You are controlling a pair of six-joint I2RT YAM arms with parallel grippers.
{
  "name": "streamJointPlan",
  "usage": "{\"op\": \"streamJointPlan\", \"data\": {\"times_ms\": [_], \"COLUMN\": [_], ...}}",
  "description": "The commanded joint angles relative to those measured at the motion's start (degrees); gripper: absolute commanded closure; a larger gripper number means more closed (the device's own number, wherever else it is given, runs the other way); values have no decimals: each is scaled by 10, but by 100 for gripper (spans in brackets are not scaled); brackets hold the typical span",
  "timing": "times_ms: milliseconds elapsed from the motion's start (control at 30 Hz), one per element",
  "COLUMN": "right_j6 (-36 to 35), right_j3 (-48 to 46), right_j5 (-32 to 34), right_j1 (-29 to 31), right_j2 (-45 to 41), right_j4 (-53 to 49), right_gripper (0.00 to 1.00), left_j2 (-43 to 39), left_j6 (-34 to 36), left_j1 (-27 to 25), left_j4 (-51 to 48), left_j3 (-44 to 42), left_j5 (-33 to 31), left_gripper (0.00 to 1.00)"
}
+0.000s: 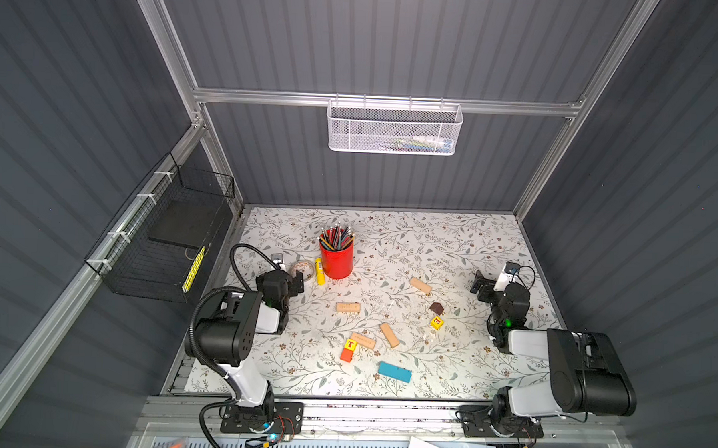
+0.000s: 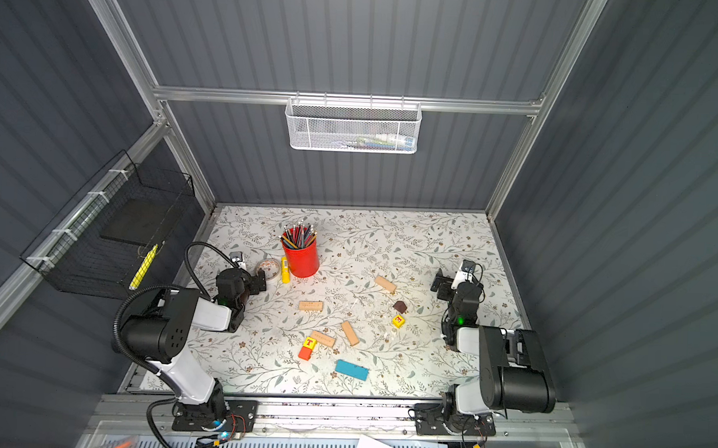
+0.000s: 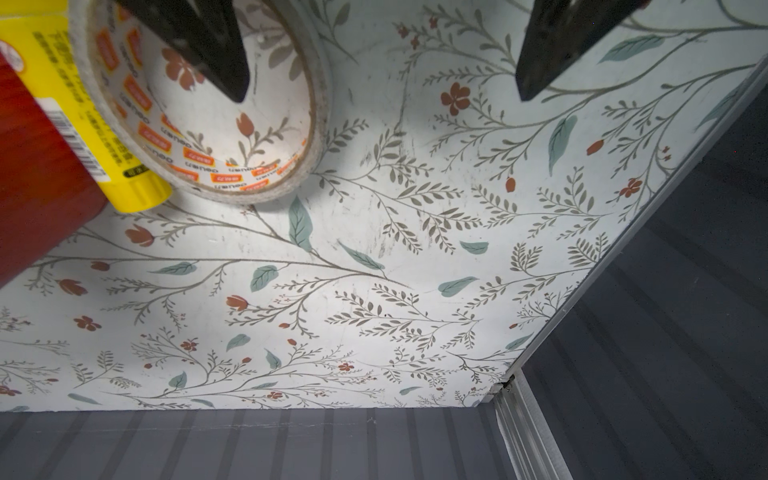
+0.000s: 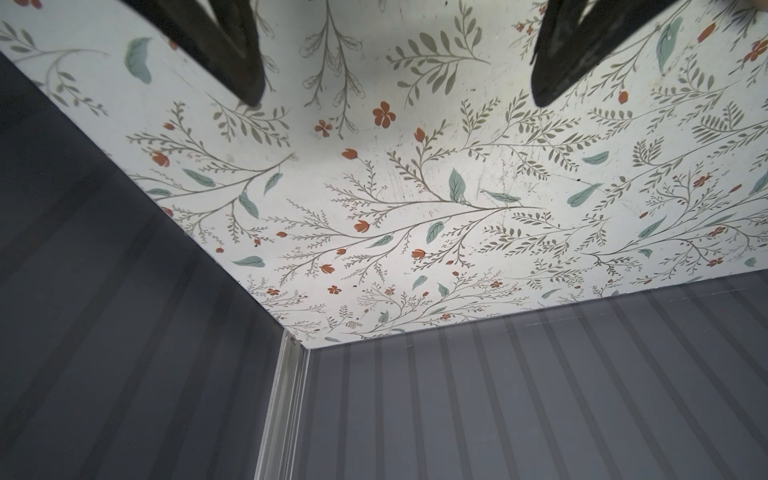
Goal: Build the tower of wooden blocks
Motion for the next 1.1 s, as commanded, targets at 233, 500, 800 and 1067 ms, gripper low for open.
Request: {"op": "streamJointPlan", "data": {"times_ms": [233,500,800,1067], "right_j6": [-5,-5,-8,-11], "right_j3": [5,4,-12,-13], "right_j5": [-3,-3,-13,-14], "right_j1": [2,2,2,3], "right_j2": [1,0,-17,-80], "right_j4": [11,12,28,-19], "right_gripper": [1,1,1,1], "left_j2": [-1,-2,-41,-124], "left_j6": [-5,-4,4,-7], "left_j1": [5,5,5,5], "left_j4": [8,12,5,-72], "left_j3": [3,1,-14,-16], "left_j5": [3,8,29,30], "left_gripper": [0,0,0,0]}}
